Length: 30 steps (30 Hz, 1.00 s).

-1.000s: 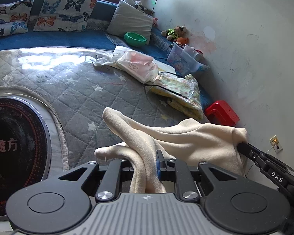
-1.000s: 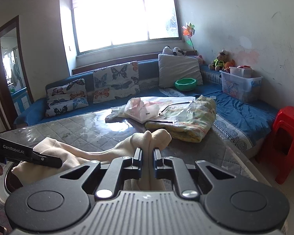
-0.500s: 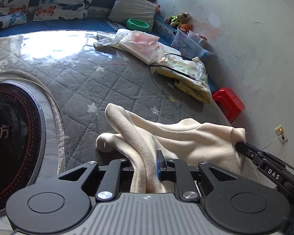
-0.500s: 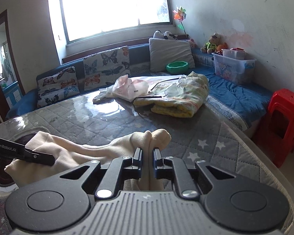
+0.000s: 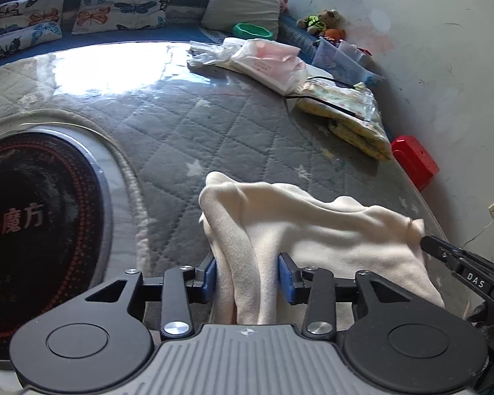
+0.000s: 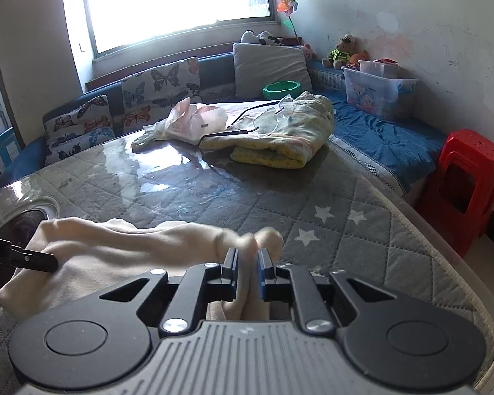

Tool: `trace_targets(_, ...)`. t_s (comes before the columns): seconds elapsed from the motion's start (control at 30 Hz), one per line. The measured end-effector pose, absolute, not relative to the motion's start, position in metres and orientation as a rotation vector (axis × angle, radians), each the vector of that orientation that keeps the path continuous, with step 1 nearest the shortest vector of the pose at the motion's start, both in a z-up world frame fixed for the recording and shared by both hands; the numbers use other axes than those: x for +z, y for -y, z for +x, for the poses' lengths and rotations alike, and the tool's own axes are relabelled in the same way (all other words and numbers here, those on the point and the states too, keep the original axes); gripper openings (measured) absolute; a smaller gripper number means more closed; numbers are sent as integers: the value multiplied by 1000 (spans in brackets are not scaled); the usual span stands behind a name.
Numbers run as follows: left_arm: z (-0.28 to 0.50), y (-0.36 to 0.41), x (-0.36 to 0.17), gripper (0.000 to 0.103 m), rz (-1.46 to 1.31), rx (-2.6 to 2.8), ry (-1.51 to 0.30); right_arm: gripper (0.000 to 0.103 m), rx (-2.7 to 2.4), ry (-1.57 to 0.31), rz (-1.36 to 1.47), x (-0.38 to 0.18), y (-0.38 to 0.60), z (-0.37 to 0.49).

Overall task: Fold clothes
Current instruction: 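Lay the sweatshirt down flat with both grippers and release it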

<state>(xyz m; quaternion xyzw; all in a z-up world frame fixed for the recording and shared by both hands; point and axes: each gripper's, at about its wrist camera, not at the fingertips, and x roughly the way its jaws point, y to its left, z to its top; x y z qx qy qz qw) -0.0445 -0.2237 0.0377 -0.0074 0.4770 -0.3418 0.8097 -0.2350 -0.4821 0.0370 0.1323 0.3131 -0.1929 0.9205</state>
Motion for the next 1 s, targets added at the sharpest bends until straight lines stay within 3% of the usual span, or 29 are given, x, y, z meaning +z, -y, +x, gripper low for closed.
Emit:
trace_targets(0.33,-42,230,57,40,-11,-725,-936,14,-336,-612,226,51,471,-218)
trace_targets(0.6,-45,261,54,31,37,-784,-934,14,-249,-647,198,38,446,-183)
trace_targets(0.93,-35,287,41,31,68,-803,-945,15,-219,-691,198,18,440,-155)
trace_targets(1.0,-31,291,36,32,72,-796,-953,19,-219,-696,201,15,441,-152)
